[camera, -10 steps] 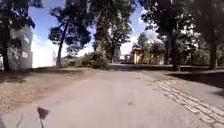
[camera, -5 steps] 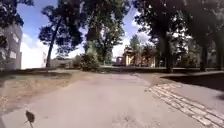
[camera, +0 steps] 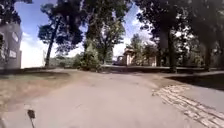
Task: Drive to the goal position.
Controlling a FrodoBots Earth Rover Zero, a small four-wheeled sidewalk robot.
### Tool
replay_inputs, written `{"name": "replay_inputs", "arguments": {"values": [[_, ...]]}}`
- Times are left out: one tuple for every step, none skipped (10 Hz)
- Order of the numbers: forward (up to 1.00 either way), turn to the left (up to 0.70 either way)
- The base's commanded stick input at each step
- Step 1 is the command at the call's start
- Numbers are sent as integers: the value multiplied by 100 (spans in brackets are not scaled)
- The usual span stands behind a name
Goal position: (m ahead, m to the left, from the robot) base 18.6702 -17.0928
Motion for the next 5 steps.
{"name": "replay_inputs", "arguments": {"values": [[85, 0], [85, 0], [85, 0], [85, -13], [85, -34]]}}
